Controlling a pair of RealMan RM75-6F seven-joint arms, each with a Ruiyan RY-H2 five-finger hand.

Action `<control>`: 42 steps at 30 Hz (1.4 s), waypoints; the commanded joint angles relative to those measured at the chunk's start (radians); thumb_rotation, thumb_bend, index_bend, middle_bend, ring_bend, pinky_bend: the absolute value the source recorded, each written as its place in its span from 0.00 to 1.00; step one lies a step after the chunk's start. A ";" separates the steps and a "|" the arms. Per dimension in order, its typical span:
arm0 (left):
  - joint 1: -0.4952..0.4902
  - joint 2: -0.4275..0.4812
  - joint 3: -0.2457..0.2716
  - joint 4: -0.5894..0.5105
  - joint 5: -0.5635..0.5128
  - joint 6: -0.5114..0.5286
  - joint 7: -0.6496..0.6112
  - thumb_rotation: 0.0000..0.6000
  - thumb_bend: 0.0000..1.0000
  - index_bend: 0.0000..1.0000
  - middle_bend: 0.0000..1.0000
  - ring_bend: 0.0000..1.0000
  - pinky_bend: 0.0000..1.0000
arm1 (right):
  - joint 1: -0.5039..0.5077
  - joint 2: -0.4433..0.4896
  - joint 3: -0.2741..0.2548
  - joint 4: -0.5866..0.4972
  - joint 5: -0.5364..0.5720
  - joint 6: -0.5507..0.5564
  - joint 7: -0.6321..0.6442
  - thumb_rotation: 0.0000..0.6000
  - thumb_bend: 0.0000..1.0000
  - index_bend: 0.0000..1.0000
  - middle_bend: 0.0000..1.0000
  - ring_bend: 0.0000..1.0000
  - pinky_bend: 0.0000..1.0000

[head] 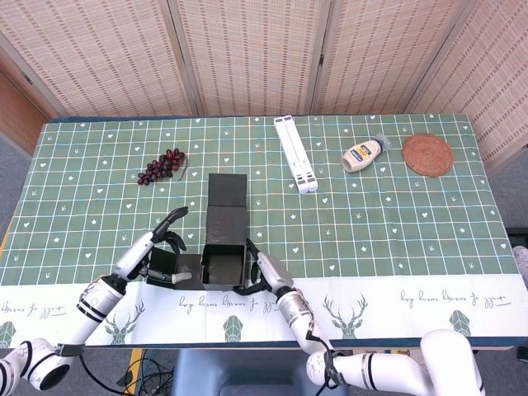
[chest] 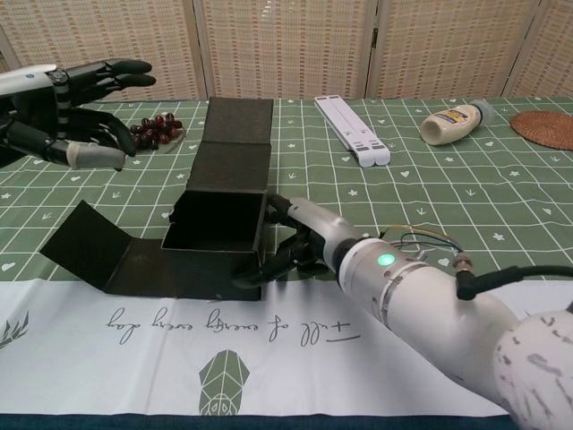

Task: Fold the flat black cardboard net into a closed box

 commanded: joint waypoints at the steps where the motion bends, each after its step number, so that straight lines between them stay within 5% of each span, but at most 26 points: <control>1: 0.033 -0.026 -0.030 0.003 -0.027 0.061 0.022 1.00 0.12 0.07 0.00 0.42 0.46 | 0.003 -0.040 0.028 0.054 -0.018 0.013 0.018 1.00 0.32 0.07 0.26 0.69 1.00; 11: 0.102 -0.077 -0.102 0.040 -0.096 0.188 0.219 1.00 0.12 0.16 0.09 0.46 0.50 | -0.051 0.050 0.116 -0.032 -0.047 -0.010 0.130 1.00 0.39 0.16 0.30 0.71 1.00; 25: 0.169 -0.261 -0.230 0.330 -0.187 0.388 0.443 1.00 0.12 0.09 0.07 0.44 0.51 | -0.224 0.312 0.177 -0.296 -0.136 -0.024 0.405 1.00 0.39 0.17 0.32 0.71 1.00; 34: 0.163 -0.316 -0.252 0.389 -0.234 0.325 0.437 1.00 0.12 0.02 0.03 0.44 0.51 | -0.279 0.368 0.160 -0.368 -0.225 -0.040 0.561 1.00 0.39 0.17 0.32 0.71 1.00; 42: 0.127 -0.353 -0.269 0.329 -0.221 0.284 0.408 1.00 0.12 0.02 0.03 0.44 0.51 | -0.281 0.356 0.124 -0.361 -0.291 -0.057 0.648 1.00 0.39 0.17 0.32 0.71 1.00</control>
